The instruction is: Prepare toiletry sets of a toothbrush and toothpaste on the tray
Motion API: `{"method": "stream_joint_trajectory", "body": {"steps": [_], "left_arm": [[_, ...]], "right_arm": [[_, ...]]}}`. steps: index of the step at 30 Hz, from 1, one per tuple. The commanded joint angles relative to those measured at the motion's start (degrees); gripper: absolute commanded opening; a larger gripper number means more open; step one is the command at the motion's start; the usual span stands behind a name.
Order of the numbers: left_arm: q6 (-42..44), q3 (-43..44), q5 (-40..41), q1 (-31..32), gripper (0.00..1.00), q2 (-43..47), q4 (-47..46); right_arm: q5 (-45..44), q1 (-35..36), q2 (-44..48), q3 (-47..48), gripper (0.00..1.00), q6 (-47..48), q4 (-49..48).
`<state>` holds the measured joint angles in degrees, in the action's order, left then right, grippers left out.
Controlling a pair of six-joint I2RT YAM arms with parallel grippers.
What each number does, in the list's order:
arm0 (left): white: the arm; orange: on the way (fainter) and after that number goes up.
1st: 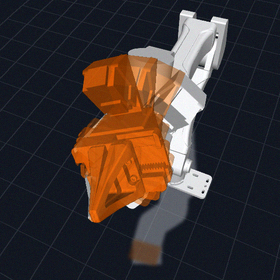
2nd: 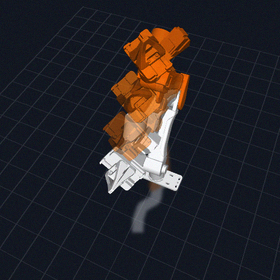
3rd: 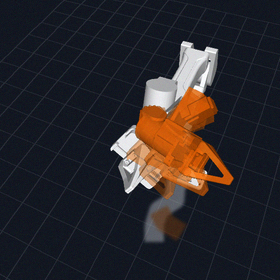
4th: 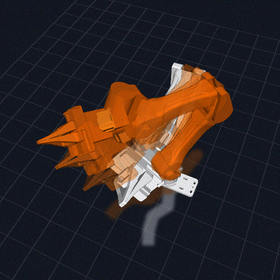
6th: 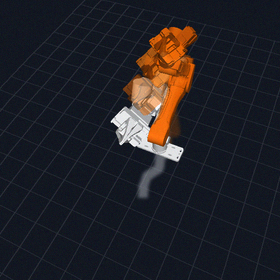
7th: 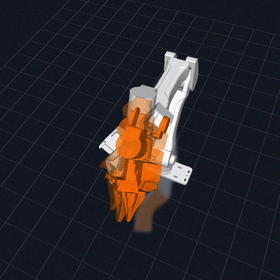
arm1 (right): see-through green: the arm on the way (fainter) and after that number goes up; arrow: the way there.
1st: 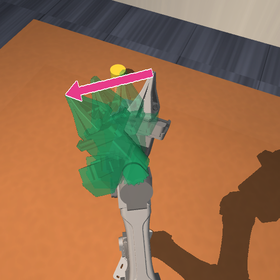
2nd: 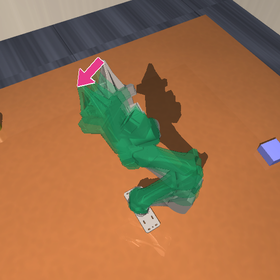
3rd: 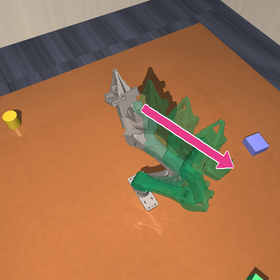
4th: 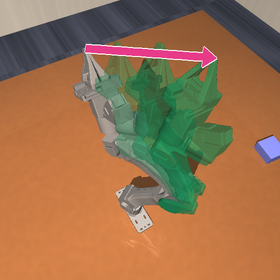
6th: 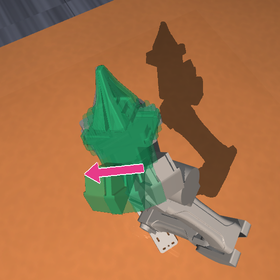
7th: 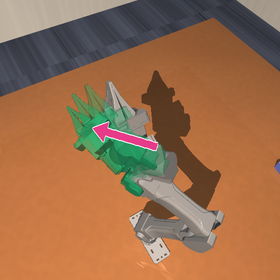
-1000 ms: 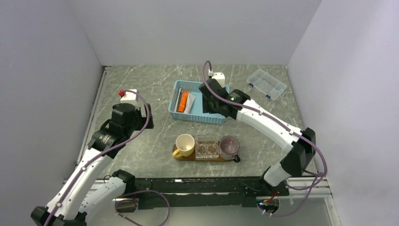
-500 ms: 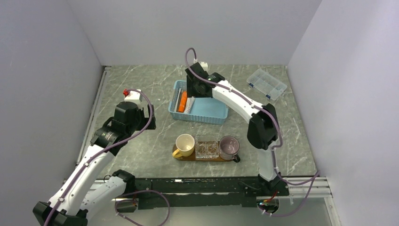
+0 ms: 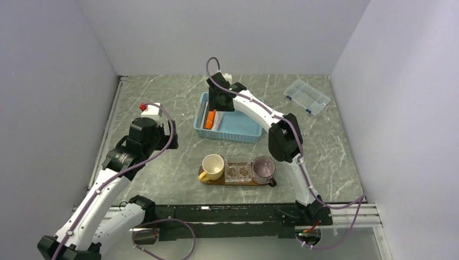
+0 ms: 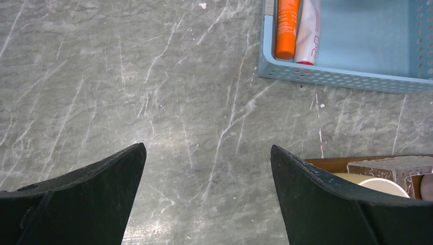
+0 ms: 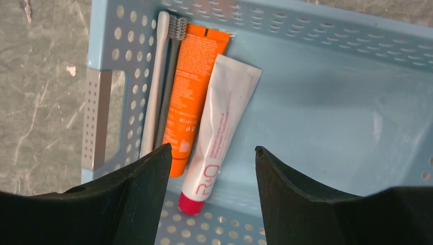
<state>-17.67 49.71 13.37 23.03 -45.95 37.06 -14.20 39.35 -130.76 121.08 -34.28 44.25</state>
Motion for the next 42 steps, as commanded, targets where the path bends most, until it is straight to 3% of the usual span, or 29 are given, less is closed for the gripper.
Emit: {"method": "stream_joint_trajectory", "body": {"steps": [1,21,30,39,42], "left_arm": [[0.7,0.8,-0.8,-0.7,0.99,0.6,-2.2],[0.7,0.6,-2.6,-1.4,0.99,1.0,-2.5],[0.6,0.6,-2.8,-1.4,0.99,0.9,-2.5],[0.6,0.6,-2.7,-1.5,0.99,0.8,-2.5],[0.6,0.7,-2.6,-1.5,0.99,0.7,-2.5]], "right_arm": [[0.8,-0.5,-2.8,4.5,0.64,-1.1,1.1],[0.9,-0.8,-13.1,11.5,0.63,-1.7,2.7],[0.3,-1.6,-10.8,5.5,0.54,-1.8,1.7],[-0.7,-1.8,-5.9,-0.9,0.37,-1.8,-0.8],[-1.4,-1.8,-5.1,-1.0,0.37,-1.6,0.0]]}}
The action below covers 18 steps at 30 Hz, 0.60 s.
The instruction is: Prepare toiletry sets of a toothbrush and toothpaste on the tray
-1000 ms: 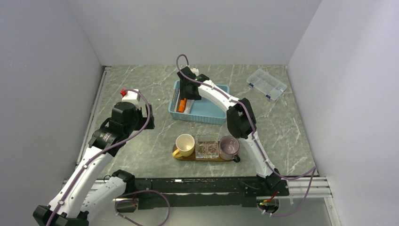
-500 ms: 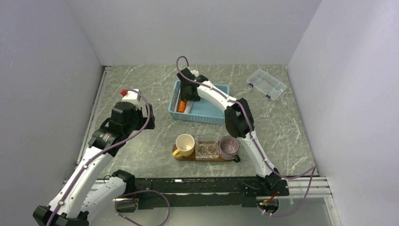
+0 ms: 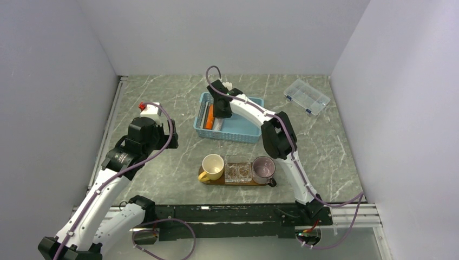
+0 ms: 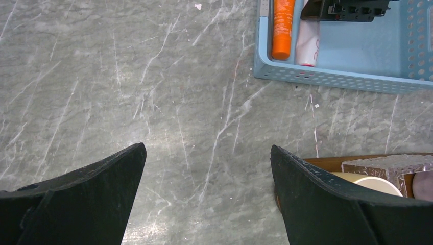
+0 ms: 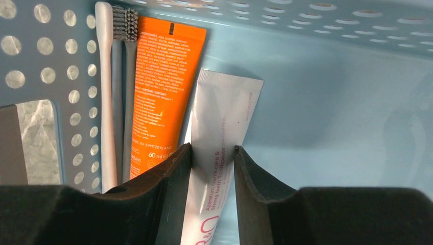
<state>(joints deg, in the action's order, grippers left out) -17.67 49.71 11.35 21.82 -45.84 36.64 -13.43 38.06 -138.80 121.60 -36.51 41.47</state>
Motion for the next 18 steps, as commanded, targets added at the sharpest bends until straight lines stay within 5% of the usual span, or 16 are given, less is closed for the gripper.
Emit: {"method": "stream_joint_trajectory", "body": {"steps": [1,18], "left_arm": [[0.5,0.7,-0.7,-0.3,0.99,0.6,-2.1],[0.5,0.7,-1.2,-0.7,0.99,0.7,-2.3]], "right_arm": [[-2.5,-0.5,3.2,-1.7,0.37,0.7,2.9],[-5.1,-1.3,8.2,-10.7,0.36,1.5,3.6]]}}
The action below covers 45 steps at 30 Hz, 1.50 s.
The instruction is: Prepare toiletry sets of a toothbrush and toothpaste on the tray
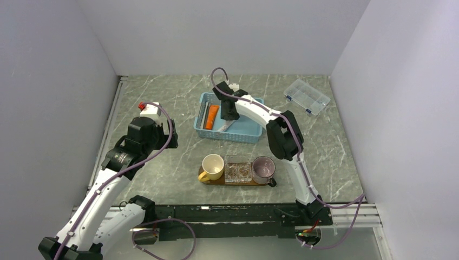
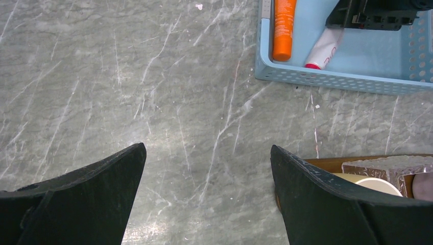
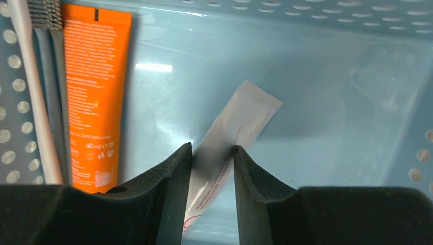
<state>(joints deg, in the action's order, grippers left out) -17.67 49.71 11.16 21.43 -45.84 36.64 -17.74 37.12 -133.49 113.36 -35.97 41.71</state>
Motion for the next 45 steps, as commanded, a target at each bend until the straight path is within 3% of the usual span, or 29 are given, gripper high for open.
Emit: {"method": "stream_joint_trajectory", "body": {"steps": [1,11,19,36,41,45], "left_arm": [[0.5,0.7,-1.0,-0.4,0.99,0.7,-2.2],[0.4,0.7,-1.2,-0.6,0.99,0.6,-2.2],[0.3,0.6,-1.4,-0.7,0.99,0.8,-2.2],[0.7,0.5,-3.0,-0.8,0.99,0.4,-2.7],[1.6,0.4,-7.5,-0.9,0.99,0.3,-4.0],[2.6,-0.5,-16.6,-0.9,0.99,1.0,-6.8]], "right_arm": [[-0.7,-0.4,3.3,-3.1,0.34,1.0,3.1],[-0.4,-0.4,6.3,-5.3,0.0,1.1,2.5],[-0.6,-0.4,11.0,-7.5,0.0,1.7,-0.4],[-4.5,-0.4,26.6,-16.7,0.0,8.4,-17.4],[-2.8,-0.3,34.0,-22.8,0.0,8.6,-24.1],[1.0,0.4,40.1,-27.9,0.0,8.0,-28.8]]}}
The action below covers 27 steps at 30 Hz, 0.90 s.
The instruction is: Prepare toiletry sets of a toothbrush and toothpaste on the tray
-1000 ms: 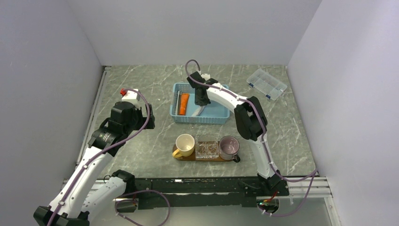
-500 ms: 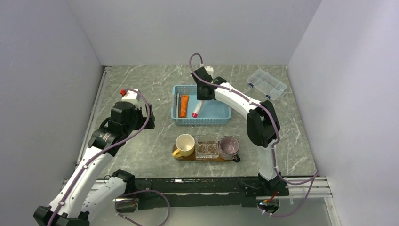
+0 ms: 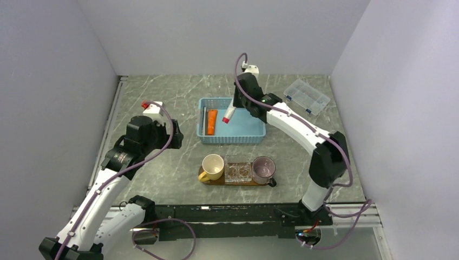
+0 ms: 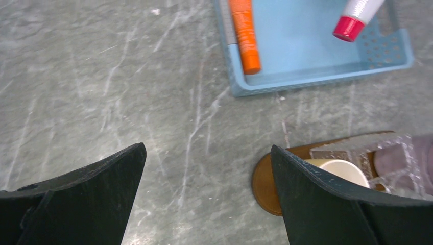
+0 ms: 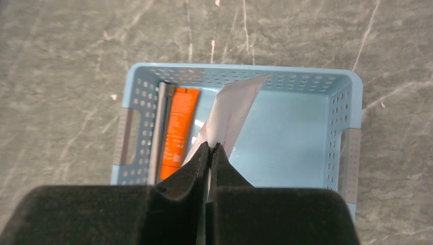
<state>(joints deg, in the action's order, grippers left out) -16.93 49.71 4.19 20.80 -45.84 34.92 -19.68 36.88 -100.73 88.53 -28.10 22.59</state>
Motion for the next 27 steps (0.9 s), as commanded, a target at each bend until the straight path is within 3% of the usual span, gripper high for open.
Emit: {"method": "stream_joint_trajectory", "body": {"steps": [1,6,12,27], "left_arm": [[2.0,-0.7,-12.9,-0.2,0.99,1.3,-6.2],[0.6,-1.3,-24.1,0.0,0.99,2.2,-9.6],[-4.3,-3.1,-31.9,0.0,0.99,5.5,-13.9],[-14.7,-5.5,-44.2,0.0,0.99,9.1,-22.4]], "right_arm": [[3.7,1.2,8.7,-4.2,0.0,0.2,-11.0],[2.5,6.4,15.9,-8.9,0.0,1.2,-15.0],[-0.7,12.9,21.6,-11.0,0.0,-0.4,-16.6],[-0.1,21.3,30.0,-15.0,0.0,-3.8,-20.5]]}}
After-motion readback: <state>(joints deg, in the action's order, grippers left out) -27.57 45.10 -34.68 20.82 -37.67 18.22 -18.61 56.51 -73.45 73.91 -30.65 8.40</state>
